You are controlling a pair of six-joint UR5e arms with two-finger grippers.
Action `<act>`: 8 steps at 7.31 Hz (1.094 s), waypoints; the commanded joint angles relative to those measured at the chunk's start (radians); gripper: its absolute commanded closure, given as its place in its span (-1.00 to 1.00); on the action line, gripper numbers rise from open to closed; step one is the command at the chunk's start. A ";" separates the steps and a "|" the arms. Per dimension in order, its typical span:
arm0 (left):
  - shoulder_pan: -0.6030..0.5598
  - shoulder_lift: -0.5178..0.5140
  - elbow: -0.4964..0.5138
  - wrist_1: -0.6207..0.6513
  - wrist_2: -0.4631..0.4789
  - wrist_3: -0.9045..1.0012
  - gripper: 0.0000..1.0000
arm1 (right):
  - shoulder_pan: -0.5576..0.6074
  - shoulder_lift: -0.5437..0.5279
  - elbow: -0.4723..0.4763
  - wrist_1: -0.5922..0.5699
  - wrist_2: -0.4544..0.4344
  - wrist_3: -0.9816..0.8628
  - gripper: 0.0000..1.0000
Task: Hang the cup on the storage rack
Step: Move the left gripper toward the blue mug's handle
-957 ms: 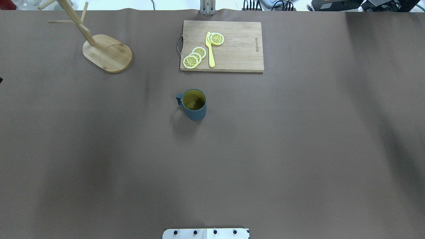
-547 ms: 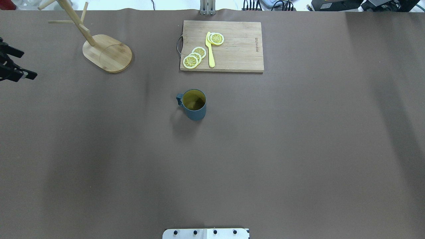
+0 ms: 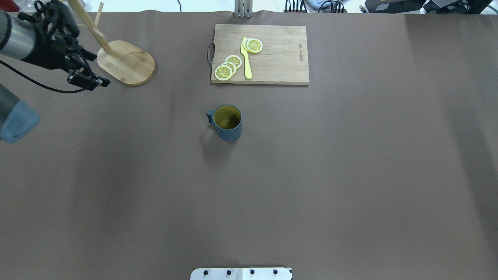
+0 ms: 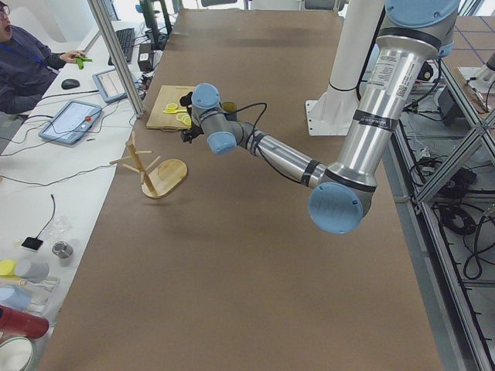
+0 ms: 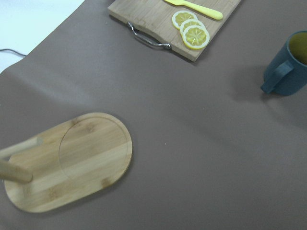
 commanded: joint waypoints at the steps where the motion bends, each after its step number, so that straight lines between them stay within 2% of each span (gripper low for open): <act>1: 0.100 -0.026 0.043 -0.084 0.132 -0.040 -0.88 | 0.001 -0.006 0.002 0.003 0.005 0.001 -1.00; 2: 0.117 -0.048 0.079 -0.121 0.135 -0.076 -0.86 | 0.001 -0.007 0.001 0.003 0.008 0.001 -1.00; 4: 0.265 -0.053 0.100 -0.251 0.300 -0.322 -0.86 | 0.001 -0.007 0.004 0.003 0.014 0.001 -1.00; 5: 0.307 -0.053 0.100 -0.294 0.345 -0.529 -0.86 | 0.001 -0.007 0.005 0.005 0.014 0.001 -1.00; 6: 0.340 -0.047 0.101 -0.349 0.398 -0.646 -0.85 | 0.001 -0.007 0.004 0.005 0.013 0.001 -1.00; 7: 0.403 -0.046 0.101 -0.372 0.517 -0.667 -0.84 | 0.001 -0.006 0.005 0.005 0.013 0.001 -1.00; 8: 0.498 -0.044 0.118 -0.424 0.684 -0.687 -0.84 | 0.001 -0.007 0.005 0.006 0.014 0.001 -1.00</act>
